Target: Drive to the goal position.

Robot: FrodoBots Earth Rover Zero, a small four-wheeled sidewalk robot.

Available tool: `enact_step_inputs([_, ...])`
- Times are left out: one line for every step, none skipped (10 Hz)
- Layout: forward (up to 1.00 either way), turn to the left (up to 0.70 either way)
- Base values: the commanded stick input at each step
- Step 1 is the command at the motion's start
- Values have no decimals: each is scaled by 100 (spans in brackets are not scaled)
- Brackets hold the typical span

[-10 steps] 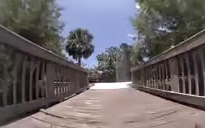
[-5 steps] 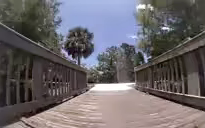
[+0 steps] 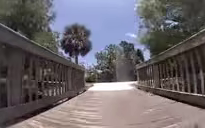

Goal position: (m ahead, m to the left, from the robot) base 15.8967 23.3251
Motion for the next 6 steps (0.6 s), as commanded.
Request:
enact_step_inputs([85, 0])
enact_step_inputs([85, 0])
enact_step_inputs([85, -32])
enact_step_inputs([85, -6])
enact_step_inputs([85, 0])
enact_step_inputs([85, 0])
